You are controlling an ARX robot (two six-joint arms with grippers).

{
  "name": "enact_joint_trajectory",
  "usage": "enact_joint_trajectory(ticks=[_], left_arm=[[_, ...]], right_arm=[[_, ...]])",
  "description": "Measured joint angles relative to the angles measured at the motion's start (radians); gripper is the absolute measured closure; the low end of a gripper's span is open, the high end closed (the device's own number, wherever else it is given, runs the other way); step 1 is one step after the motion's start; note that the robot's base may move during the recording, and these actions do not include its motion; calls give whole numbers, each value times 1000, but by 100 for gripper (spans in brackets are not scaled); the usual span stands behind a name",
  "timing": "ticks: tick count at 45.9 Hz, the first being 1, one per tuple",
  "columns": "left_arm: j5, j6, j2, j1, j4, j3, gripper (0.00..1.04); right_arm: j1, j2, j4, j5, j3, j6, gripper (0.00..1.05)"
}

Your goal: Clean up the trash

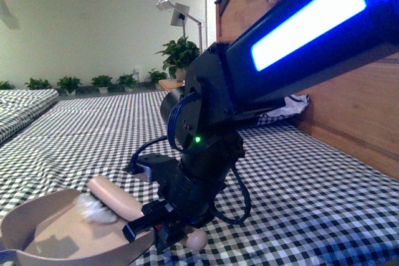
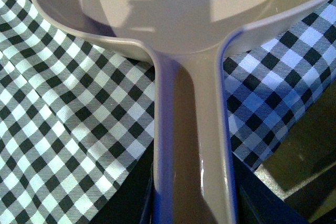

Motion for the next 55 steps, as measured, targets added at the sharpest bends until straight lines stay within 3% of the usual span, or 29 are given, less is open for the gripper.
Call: enact_joint_trajectory(ticks=[4, 15, 23, 28, 35, 48, 55], left_arm=[[0, 0, 0, 0, 0, 0, 78], [0, 2, 0, 0, 0, 0, 78], [11, -3, 0, 0, 10, -1, 78], [104, -90, -1, 5, 182, -41, 78], [83, -257, -45, 0, 335, -64, 78], [-109, -513, -240, -27, 439, -83, 78], [-351, -580, -394, -35, 479, -118, 78]], right_arm=[[-7, -47, -25, -70, -7, -60, 85], [-84, -131, 92, 35, -58, -79, 86], [-159, -247, 277, 74, -210, 18, 86], [-207, -363, 350, 56, -320, 77, 86], [-294, -550, 428, 2, -474, 135, 86], [-473, -892, 406, -142, -721, 196, 86], [-513, -1091, 407, -218, -797, 259, 86]])
